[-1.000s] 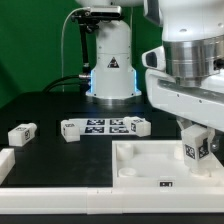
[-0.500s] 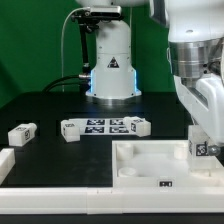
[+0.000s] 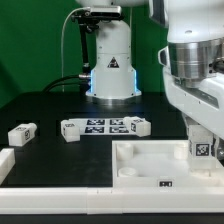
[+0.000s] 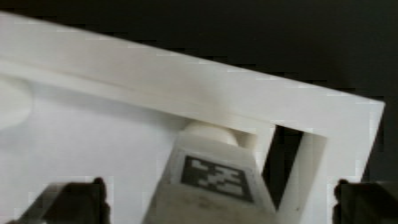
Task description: Assemble one leg
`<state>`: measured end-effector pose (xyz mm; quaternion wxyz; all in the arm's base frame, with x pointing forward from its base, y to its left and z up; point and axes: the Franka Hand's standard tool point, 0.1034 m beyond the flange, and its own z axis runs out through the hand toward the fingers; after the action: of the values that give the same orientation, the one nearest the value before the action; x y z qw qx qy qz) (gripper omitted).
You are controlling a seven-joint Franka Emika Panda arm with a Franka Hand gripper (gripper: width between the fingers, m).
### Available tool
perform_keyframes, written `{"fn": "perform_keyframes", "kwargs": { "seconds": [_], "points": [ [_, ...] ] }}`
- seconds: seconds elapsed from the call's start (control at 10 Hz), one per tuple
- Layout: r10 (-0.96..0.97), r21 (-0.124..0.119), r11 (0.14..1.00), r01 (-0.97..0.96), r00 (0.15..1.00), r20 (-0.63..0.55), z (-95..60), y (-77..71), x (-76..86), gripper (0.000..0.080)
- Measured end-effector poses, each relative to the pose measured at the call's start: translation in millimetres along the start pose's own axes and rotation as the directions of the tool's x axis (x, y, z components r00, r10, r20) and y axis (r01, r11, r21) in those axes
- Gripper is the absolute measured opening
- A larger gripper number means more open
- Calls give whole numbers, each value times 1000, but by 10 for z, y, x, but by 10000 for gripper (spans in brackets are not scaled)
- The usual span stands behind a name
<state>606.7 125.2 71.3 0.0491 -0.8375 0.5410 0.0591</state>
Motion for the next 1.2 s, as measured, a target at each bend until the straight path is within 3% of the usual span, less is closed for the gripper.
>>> {"fn": "perform_keyframes", "kwargs": {
  "seconds": [0.3, 0.4, 0.6, 0.7, 0.8, 0.9, 1.1, 1.2],
  "points": [
    [-308, -5, 952, 308, 952, 1, 20, 20, -21, 649],
    [-434, -8, 901, 434, 901, -1, 17, 18, -27, 649],
    [-667, -34, 745, 667, 745, -9, -13, 3, -36, 649],
    [-767, -63, 640, 766, 641, -4, -52, -29, -31, 649],
    [-854, -74, 519, 852, 521, 6, -79, -69, -3, 649],
    [-879, -71, 475, 877, 477, 9, -81, -78, 18, 649],
    [-877, -71, 478, 875, 480, 10, -74, -73, 10, 649],
    [-877, -71, 478, 875, 480, 10, -72, -72, 12, 560]
  ]
}}
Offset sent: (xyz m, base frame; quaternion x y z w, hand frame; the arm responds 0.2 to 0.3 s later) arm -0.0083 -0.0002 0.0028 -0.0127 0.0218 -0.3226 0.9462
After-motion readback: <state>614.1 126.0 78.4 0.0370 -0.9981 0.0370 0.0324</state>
